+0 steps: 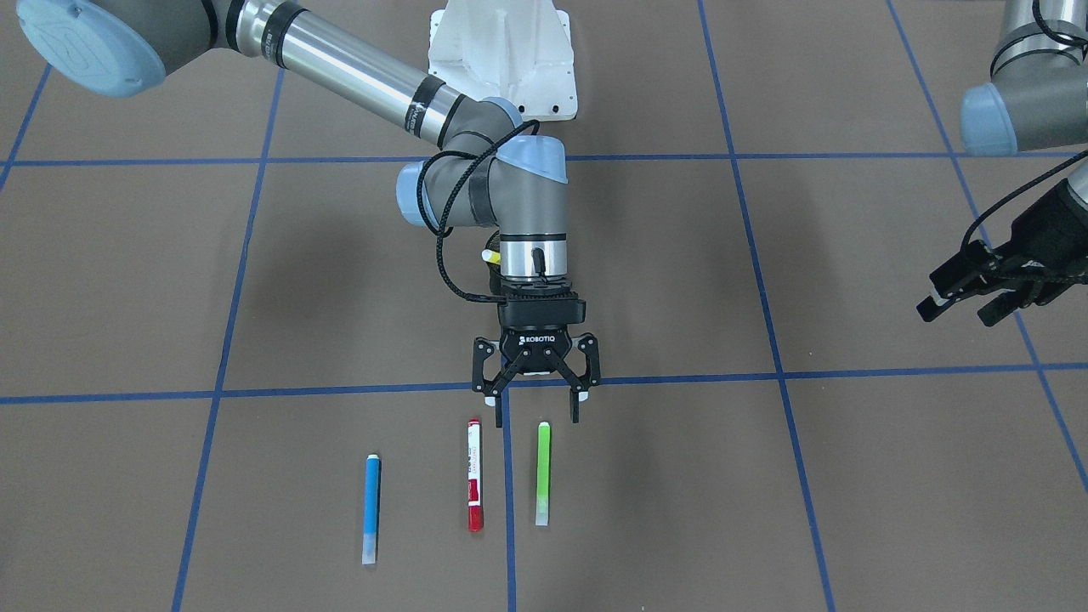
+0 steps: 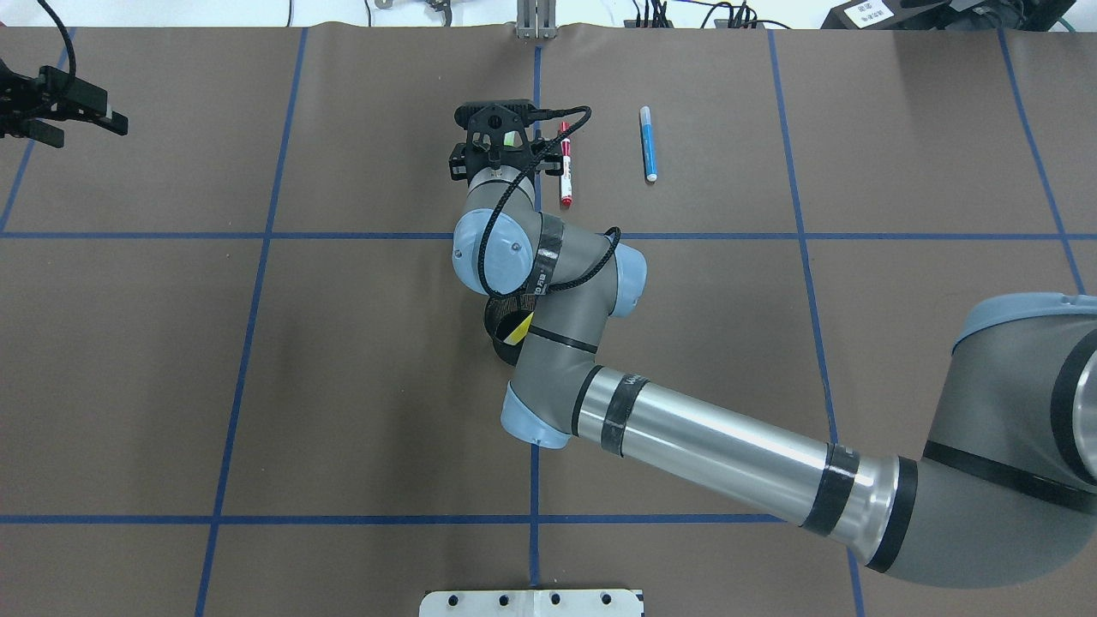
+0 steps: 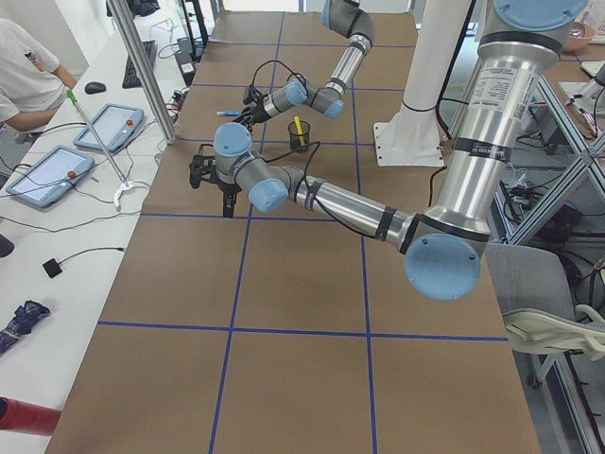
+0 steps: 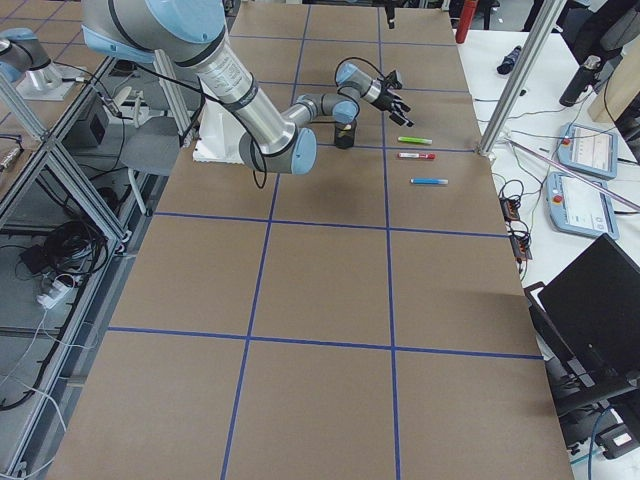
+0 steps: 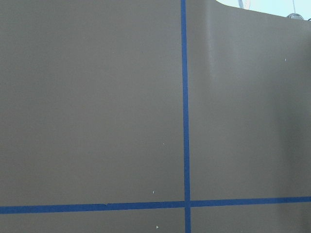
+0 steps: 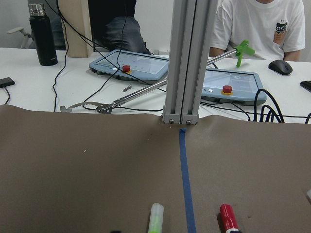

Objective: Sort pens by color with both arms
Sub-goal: 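Lift the green highlighter with the right gripper and lay it beside the red marker, then move the left gripper over the cup while the right arm withdraws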

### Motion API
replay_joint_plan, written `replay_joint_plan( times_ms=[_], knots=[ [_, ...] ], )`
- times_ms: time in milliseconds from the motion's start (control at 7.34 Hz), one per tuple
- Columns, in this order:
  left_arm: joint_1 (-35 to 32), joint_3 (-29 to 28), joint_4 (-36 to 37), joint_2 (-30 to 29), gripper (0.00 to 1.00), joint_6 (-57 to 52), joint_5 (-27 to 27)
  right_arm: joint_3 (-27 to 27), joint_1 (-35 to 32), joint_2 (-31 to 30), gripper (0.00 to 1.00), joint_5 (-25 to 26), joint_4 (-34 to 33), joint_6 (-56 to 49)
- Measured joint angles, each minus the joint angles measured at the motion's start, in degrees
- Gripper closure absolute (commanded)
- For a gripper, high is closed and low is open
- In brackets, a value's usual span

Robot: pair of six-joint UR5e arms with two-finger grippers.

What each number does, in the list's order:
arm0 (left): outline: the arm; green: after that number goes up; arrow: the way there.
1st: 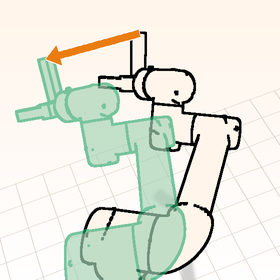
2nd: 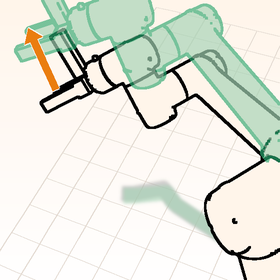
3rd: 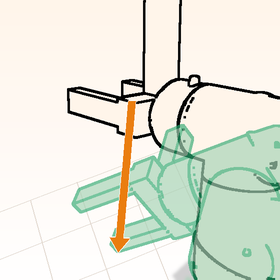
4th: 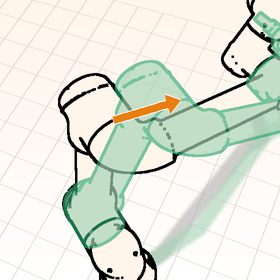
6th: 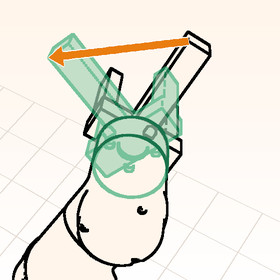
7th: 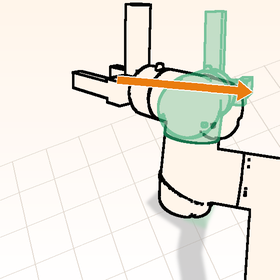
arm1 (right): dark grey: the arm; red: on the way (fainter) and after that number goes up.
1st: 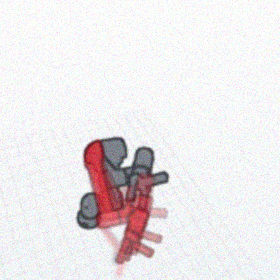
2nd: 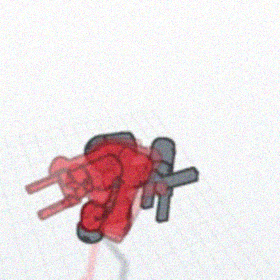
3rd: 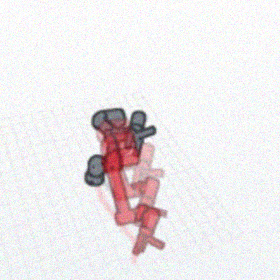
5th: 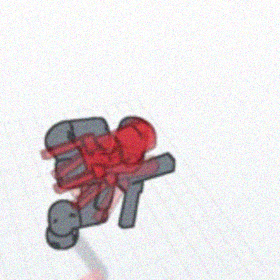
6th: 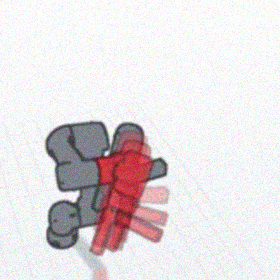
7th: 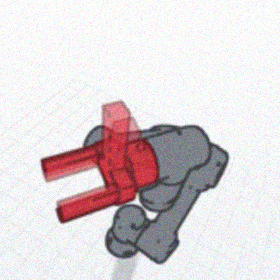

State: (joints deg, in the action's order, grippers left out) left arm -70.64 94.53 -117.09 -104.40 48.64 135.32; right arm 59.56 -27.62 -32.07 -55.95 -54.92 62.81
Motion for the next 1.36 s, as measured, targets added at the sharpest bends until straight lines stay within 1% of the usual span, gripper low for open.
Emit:
replay_joint_plan(
  times_ms=[136,272,409,545,681,817,953,1090,1226,1362],
  knots=[
    [0.24,-0.07,0.24,-0.73,0.01,2.71,0.07,3.85,-0.86,-2.06,0.00,-2.96,-0.05,-1.47],
    [1.25,0.19,0.38,-1.70,0.01,6.58,-0.11,8.31,-2.51,-5.49,0.00,-7.91,-0.05,-2.24],
    [3.16,0.77,0.43,-2.50,0.01,10.46,-0.71,13.12,-5.04,-9.86,0.00,-14.39,0.07,-2.54],
    [5.79,1.22,0.72,-3.91,0.01,14.58,-2.04,17.43,-8.45,-14.18,0.00,-22.14,0.21,-2.65],
    [8.93,1.49,1.90,-6.27,0.01,18.51,-4.35,21.02,-12.44,-18.17,0.00,-30.31,0.24,-2.68],
    [12.08,1.95,5.21,-9.45,0.01,21.17,-7.30,23.94,-16.84,-22.16,0.00,-38.76,0.27,-2.71],
    [15.42,2.98,11.84,-13.52,0.01,22.42,-10.78,26.31,-21.09,-26.02,0.00,-46.73,0.29,-2.75],
    [18.95,4.24,20.12,-17.97,0.01,23.11,-14.60,27.94,-25.42,-29.76,0.00,-54.53,0.27,-2.79],
    [22.48,5.19,27.86,-22.41,0.01,24.45,-18.15,28.47,-29.70,-32.76,0.00,-61.92,0.24,-2.84],
    [26.01,5.59,33.23,-26.11,0.01,27.43,-21.69,28.51,-33.05,-34.99,0.00,-67.39,0.22,-2.90]
  ],
)
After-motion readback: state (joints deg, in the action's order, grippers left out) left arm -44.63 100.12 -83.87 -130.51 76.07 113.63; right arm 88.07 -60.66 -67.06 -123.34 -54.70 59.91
